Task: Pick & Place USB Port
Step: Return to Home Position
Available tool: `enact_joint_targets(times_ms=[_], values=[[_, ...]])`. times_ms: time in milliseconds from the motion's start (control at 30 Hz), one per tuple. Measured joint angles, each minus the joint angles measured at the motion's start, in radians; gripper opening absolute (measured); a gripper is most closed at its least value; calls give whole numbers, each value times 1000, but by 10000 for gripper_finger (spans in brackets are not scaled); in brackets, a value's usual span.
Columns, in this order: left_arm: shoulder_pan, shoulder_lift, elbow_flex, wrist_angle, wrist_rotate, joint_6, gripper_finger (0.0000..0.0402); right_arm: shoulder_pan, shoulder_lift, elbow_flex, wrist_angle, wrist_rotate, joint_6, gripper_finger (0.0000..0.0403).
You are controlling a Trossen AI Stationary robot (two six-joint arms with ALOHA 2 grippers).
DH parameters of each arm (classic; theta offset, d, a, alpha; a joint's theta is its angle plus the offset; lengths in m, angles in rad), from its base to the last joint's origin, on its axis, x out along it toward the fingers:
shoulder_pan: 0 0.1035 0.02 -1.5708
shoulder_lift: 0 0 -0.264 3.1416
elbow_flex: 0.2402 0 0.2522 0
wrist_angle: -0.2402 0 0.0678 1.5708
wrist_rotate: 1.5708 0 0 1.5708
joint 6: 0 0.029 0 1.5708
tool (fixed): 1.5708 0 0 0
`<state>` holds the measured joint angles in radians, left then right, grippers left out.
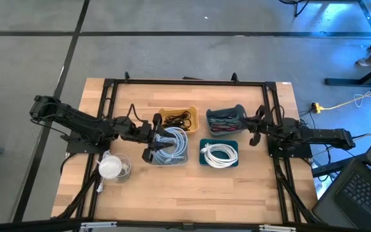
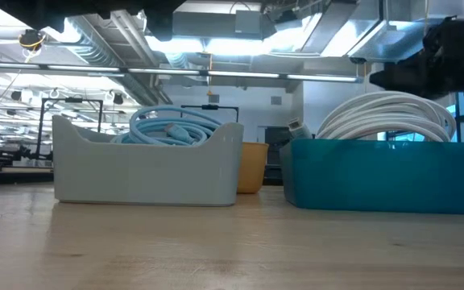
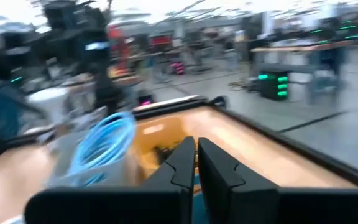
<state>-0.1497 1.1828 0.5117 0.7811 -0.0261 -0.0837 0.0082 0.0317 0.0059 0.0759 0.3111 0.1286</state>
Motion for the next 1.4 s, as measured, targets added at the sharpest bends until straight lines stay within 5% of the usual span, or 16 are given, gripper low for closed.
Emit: enact_joint_targets(times_ms=[400, 633, 1000, 1400], values=[[1, -8, 0, -42, -8, 5, 141, 0, -1, 0, 3, 55, -110, 23], [1, -138, -85, -155, -8, 26, 141, 0, -1, 0, 3, 55, -111, 23], [1, -543, -420, -51, -20, 33, 141, 0, -1, 0, 3, 55, -111, 23], [11, -920, -503, -367, -78, 226, 141, 0, -1, 0, 3, 54, -111, 23]])
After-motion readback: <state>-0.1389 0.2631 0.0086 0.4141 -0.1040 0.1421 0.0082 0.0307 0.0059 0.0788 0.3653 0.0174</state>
